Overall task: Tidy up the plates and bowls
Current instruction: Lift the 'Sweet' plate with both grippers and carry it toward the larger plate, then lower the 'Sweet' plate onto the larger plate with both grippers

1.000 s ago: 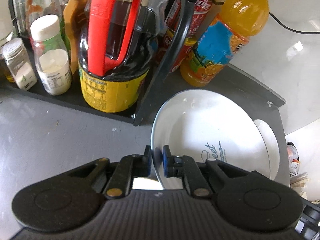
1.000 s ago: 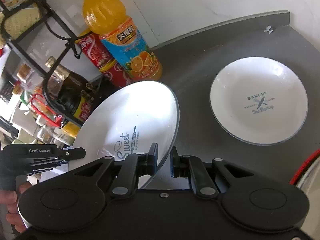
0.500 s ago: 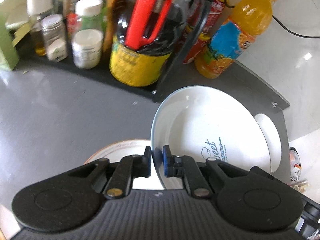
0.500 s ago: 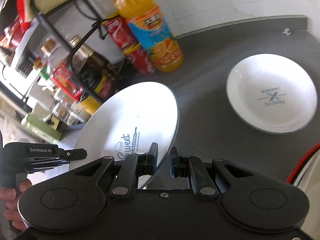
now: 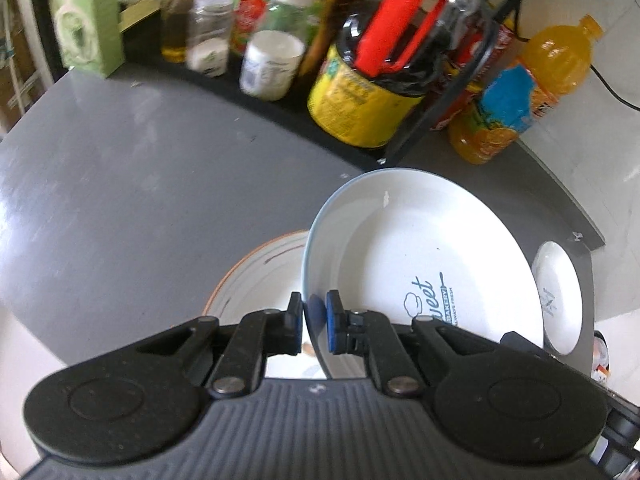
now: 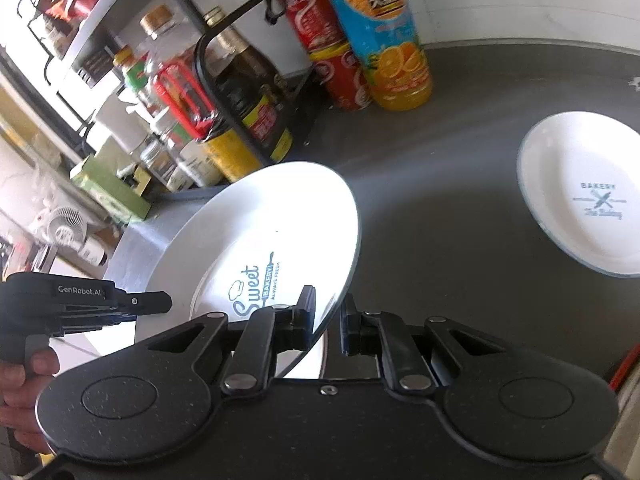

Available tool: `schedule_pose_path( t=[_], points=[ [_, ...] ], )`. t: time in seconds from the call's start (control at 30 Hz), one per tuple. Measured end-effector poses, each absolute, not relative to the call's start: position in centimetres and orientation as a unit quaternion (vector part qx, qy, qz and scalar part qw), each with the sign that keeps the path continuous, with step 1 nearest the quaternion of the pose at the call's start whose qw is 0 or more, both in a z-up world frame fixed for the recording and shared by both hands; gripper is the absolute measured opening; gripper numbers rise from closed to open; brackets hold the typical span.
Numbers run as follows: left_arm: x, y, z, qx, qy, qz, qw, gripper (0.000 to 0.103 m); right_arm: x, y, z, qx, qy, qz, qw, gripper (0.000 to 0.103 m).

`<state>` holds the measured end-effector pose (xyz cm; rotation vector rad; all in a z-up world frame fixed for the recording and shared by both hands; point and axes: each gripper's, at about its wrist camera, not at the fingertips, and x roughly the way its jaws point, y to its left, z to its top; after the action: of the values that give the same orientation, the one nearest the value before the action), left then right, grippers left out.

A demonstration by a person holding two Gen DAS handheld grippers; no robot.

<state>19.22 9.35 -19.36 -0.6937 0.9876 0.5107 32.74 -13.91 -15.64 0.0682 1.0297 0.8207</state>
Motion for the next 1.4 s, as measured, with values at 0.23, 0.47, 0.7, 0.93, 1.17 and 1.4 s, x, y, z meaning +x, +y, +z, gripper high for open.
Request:
schedule_pose_path(
  t=[0.23, 0.47, 0.7, 0.93, 1.17, 1.4],
  points=[
    [16.6, 9.3, -20.7, -0.341, 0.462, 0.262, 0.776, 0.01, 31.4, -13.1, -16.3, 0.003, 0.484, 0.398, 0.779, 0.012],
    [14.5, 9.0, -22.0, -0.351, 0.469, 0.274, 0.763, 0.011, 29.8, -12.6, -16.8, -0.024, 0.485, 0.404, 0.776, 0.012],
    [13.6, 8.5, -23.3, -0.354, 0.478, 0.278, 0.755, 0.011, 29.0, -12.7, -17.4, -0.041, 0.485, 0.399, 0.777, 0.012],
    [13.6, 8.1, -23.6, -0.34, 0.477, 0.28, 0.761, 0.012, 28.7, -12.4, -18.0, -0.052, 0.483, 0.394, 0.78, 0.012],
    [13.9, 8.1, -23.4, -0.326, 0.484, 0.278, 0.763, 0.012, 28.4, -12.2, -18.1, -0.053, 0.482, 0.38, 0.787, 0.011],
    [14.6, 7.8, -21.2, -0.285, 0.495, 0.273, 0.774, 0.013, 28.6, -12.1, -18.4, -0.048, 0.484, 0.371, 0.791, 0.011]
  ],
)
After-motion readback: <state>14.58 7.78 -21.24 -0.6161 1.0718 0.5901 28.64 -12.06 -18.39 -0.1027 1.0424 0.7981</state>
